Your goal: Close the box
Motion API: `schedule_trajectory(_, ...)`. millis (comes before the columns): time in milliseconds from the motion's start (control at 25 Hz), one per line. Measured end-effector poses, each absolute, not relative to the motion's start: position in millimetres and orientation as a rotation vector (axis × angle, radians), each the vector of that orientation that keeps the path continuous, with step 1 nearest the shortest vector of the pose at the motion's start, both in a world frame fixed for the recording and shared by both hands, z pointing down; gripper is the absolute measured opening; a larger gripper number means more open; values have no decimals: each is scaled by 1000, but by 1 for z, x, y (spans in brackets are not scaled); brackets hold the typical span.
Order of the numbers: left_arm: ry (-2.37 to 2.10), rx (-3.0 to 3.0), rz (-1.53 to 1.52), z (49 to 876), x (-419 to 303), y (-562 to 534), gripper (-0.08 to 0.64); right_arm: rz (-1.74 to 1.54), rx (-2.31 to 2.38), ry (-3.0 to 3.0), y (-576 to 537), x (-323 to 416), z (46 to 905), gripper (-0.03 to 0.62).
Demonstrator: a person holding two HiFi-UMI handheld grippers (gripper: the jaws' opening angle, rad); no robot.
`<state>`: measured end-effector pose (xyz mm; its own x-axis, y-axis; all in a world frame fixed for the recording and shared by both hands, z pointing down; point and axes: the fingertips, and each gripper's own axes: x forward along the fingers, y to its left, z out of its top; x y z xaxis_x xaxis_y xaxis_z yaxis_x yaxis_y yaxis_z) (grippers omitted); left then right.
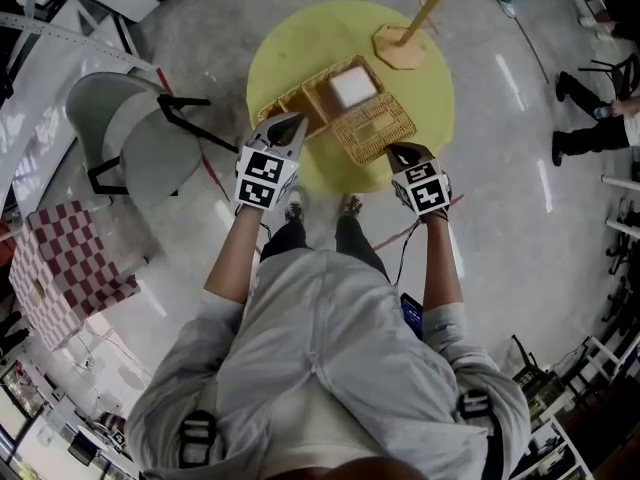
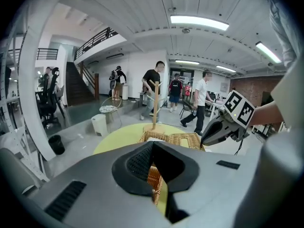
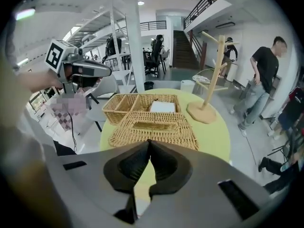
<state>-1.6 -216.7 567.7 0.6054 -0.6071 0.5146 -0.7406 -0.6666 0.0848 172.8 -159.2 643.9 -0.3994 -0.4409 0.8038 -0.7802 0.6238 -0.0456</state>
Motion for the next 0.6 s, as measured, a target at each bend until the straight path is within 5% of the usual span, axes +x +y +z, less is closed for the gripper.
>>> schedule_trajectory(600,-1103,2608,596,533,-29,-254,28,447,1106,-2169,-233,132,559,32)
